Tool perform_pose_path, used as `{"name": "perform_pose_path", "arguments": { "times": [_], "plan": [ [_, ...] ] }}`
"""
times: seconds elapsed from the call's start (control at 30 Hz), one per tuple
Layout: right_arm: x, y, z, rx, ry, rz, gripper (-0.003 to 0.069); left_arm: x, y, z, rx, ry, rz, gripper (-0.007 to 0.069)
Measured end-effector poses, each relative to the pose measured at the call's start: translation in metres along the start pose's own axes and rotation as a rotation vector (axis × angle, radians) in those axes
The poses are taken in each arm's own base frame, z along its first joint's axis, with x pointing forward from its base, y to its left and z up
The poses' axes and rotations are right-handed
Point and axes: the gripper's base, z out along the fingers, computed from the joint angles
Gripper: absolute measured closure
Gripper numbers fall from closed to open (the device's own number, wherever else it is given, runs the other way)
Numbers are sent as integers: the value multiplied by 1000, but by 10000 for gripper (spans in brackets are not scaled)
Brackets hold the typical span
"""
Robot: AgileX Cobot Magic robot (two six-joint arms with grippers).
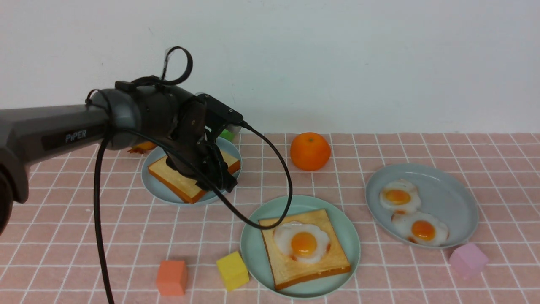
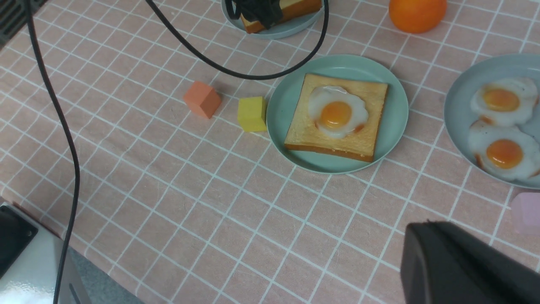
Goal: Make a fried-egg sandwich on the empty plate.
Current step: Use the left arm to grab a slice of bread
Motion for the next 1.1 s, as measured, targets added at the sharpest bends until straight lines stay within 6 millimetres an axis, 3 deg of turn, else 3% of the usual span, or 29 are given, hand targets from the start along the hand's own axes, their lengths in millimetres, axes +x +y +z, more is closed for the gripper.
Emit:
{"name": "perform_pose_path", "arguments": {
  "times": [0.3,0.9,1.0,1.1],
  "plan": [
    [0,0,0,-2,0,1,646,-4,3,-18,0,-16,-15,244],
    [2,1,0,-16,20,9,641,3,-2,0,22,34,-30,218],
    [2,2,0,-19,20,11,641,3,-2,0,22,35,-29,260],
    [2,2,0,-23,21,13,641,3,-2,0,21,37,-28,359]
  ]
}}
